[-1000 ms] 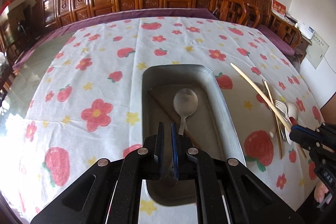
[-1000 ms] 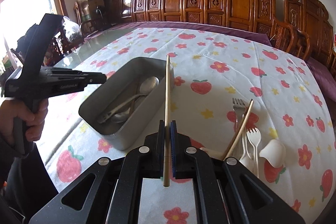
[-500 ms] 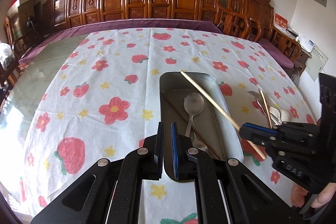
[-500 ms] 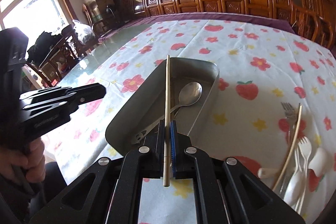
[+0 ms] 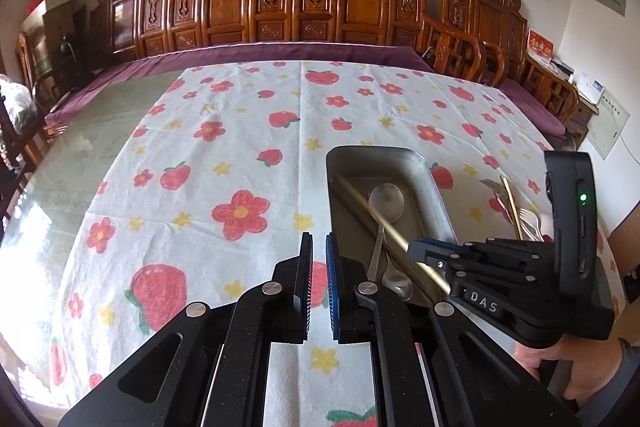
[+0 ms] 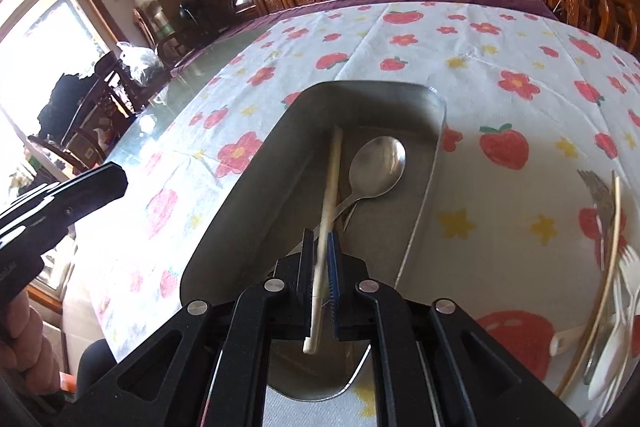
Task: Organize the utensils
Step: 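Lower the wooden chopstick into the silver tray and open the right gripper, then move the right gripper to the utensil pile and grasp another wooden chopstick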
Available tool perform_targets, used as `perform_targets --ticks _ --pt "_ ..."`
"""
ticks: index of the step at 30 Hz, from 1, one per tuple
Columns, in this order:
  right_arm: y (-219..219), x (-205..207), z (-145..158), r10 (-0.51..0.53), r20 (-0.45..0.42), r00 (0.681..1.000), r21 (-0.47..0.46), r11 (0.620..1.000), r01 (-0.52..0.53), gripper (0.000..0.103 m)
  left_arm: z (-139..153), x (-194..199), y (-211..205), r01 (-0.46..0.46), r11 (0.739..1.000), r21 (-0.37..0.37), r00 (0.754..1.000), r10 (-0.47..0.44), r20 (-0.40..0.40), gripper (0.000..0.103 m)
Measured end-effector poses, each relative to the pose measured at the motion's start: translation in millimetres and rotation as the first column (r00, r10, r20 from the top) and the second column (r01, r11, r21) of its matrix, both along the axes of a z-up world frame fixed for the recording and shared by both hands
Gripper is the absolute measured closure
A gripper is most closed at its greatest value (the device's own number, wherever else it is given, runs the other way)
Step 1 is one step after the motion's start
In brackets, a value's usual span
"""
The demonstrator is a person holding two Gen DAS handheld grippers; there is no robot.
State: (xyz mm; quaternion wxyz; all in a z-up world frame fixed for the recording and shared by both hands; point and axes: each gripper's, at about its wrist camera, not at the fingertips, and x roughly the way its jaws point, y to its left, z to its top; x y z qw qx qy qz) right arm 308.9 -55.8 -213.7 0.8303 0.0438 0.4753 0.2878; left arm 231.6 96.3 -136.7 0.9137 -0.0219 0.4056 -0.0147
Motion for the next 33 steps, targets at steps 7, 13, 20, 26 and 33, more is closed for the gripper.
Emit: perform_targets --ticks 7,13,20,26,33 --pt "-5 -13 9 0.066 0.049 0.997 0.045 0.997 -0.068 0.093 2 -2 0 0.000 1.000 -0.004 1.000 0.000 0.002 0.097" --pt "-47 -27 43 0.036 0.135 0.990 0.059 0.997 -0.044 0.093 4 -7 -15 0.029 1.000 -0.009 1.000 -0.029 0.005 0.097" --pt "-113 -34 75 -0.033 0.196 0.980 0.049 0.999 0.024 0.093 6 -12 -43 0.083 0.996 -0.018 0.997 -0.083 0.006 0.097" --pt "-159 -29 75 -0.078 0.217 0.973 -0.035 0.996 0.087 0.093 3 -10 -78 0.151 0.988 -0.018 0.988 -0.151 -0.001 0.092" --pt "-199 -14 33 -0.142 0.168 0.976 -0.090 0.983 0.159 0.090 -8 2 -125 0.241 0.970 0.009 0.970 -0.241 -0.014 0.088"
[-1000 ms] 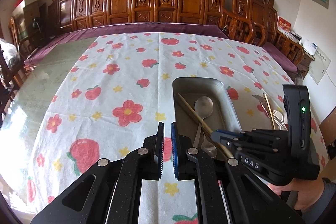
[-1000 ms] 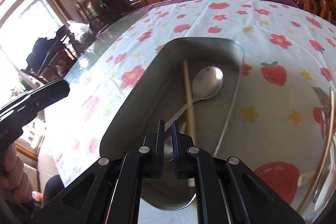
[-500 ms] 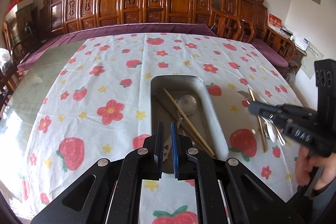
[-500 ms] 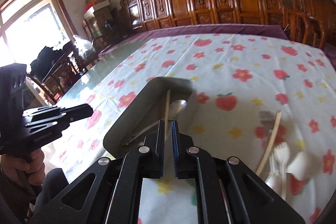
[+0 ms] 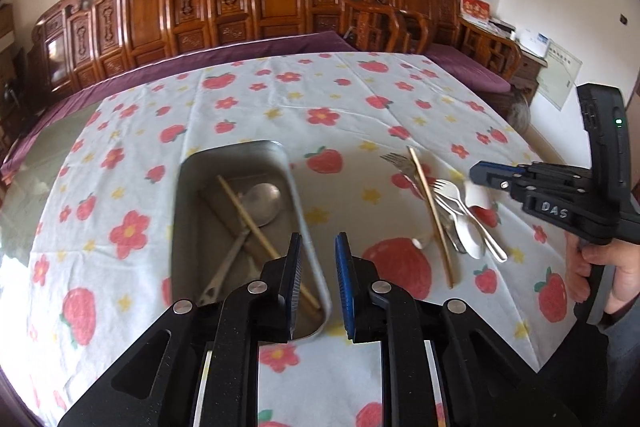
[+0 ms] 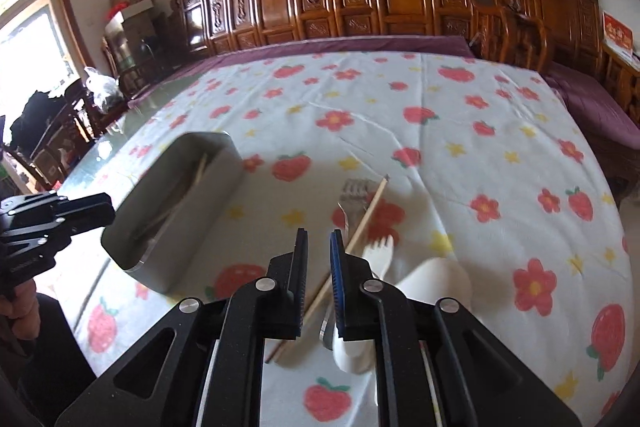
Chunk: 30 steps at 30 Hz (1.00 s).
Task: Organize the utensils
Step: 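Move the right gripper to the utensil pile and grasp another wooden chopstick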
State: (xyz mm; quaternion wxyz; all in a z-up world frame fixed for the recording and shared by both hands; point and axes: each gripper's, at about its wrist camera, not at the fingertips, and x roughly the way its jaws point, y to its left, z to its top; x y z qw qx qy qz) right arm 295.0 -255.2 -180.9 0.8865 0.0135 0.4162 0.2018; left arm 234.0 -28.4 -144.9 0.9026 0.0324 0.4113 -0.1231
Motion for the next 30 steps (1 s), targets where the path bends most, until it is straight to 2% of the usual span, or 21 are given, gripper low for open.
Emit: perform_targets --ticks 10,17,24,30 --pt "11 12 -41 0.006 -0.082 0.997 -0.046 0.999 -0.009 0.090 -33 11 -41 0.082 0.996 -0.019 0.996 -0.083 -0.036 0.087" --pt "27 18 -60 -0.029 -0.113 0.993 -0.116 0.993 0.016 0.090 -48 4 -48 0.107 0.994 -0.016 0.993 -0.108 -0.046 0.087" --pt "27 21 -59 -0.088 -0.109 0.990 -0.140 0.987 0.072 0.090 -50 -1 -47 0.119 0.992 -0.027 0.991 -0.121 -0.056 0.087" --pt "29 22 -58 -0.129 -0.094 0.987 -0.198 0.974 0.109 0.090 -50 -2 -48 0.128 0.991 -0.030 0.990 -0.130 -0.055 0.087"
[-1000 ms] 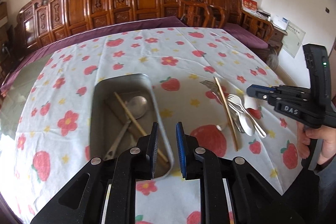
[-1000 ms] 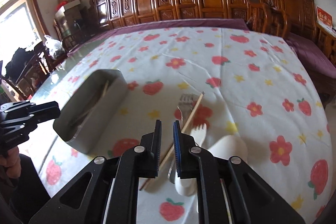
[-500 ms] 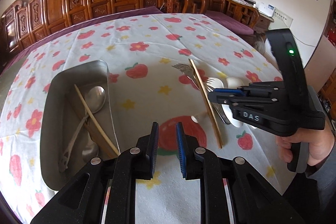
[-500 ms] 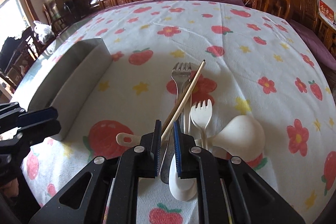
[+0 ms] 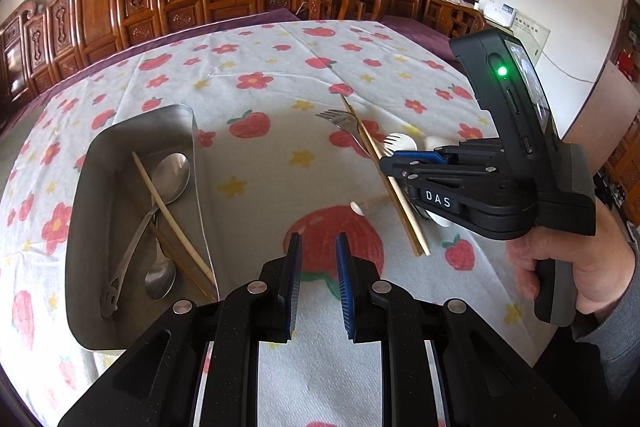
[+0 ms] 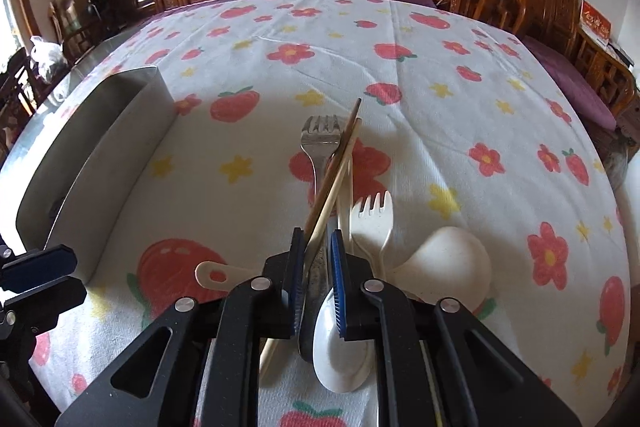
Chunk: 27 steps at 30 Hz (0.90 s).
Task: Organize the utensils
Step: 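Move the right gripper to the utensil pile and grasp another wooden chopstick, then grasp a wooden chopstick with the left gripper while the right gripper lifts its chopstick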
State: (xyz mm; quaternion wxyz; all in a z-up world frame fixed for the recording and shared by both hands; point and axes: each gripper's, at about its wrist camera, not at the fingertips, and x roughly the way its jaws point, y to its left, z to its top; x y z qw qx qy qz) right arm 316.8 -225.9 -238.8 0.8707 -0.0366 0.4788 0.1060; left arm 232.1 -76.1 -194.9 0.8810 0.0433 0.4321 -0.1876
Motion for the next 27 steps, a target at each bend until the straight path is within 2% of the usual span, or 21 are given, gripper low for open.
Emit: perform_targets --ticks 7,9,13,16,27 --pt "-4 9 -4 -0.047 -0.007 0.999 -0.001 0.999 0.047 0.088 -1 1 2 -0.012 1.000 0.003 1.000 0.012 0.000 0.087" --pt "-2 13 -6 -0.048 -0.011 0.999 0.024 0.999 0.048 0.088 -1 1 2 -0.012 1.000 0.005 1.000 0.012 -0.001 0.087" --pt "1 11 -4 -0.041 -0.008 0.999 0.029 0.999 0.041 0.094 0 1 2 -0.013 1.000 0.004 1.000 0.013 0.003 0.087" --pt "-4 7 3 -0.053 0.005 0.999 0.049 0.997 0.052 0.097 -3 3 2 -0.016 1.000 0.006 1.000 0.016 -0.003 0.087" --pt "-55 -6 41 -0.101 0.084 0.991 0.159 0.983 0.087 0.097 -4 6 -10 -0.011 1.000 0.005 1.000 0.011 -0.023 0.087"
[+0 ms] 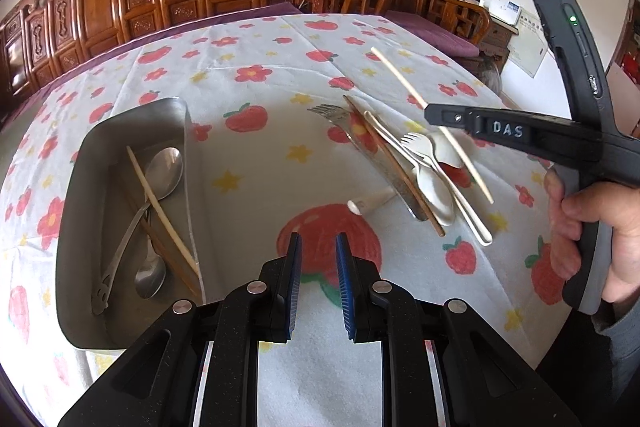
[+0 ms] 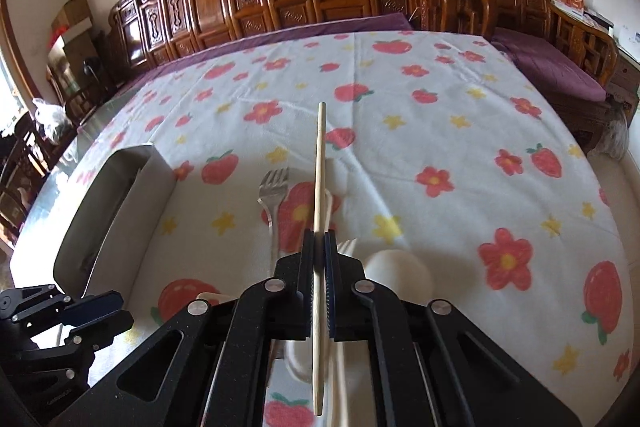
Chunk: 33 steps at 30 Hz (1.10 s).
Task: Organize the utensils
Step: 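Grasp a wooden chopstick with the left gripper while the right gripper lifts its chopstick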
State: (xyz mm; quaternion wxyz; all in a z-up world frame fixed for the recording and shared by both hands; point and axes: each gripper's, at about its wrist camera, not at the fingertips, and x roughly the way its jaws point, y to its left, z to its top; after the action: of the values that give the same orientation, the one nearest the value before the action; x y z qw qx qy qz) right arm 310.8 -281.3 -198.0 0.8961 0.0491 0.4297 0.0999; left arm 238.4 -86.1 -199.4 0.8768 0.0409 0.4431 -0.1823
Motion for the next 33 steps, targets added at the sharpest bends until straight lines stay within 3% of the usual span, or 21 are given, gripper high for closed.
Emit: perform_targets --ticks 14,33 --pt "-51 5 6 -0.038 0.018 0.999 0.018 0.999 0.037 0.097 6 37 -72 0.039 0.998 0.046 0.999 -0.038 -0.018 0.087" --pt "-59 7 13 -0.029 0.032 0.999 0.064 0.998 0.027 0.097 -35 95 -115 -0.001 0.995 0.104 0.992 0.014 -0.122 0.091"
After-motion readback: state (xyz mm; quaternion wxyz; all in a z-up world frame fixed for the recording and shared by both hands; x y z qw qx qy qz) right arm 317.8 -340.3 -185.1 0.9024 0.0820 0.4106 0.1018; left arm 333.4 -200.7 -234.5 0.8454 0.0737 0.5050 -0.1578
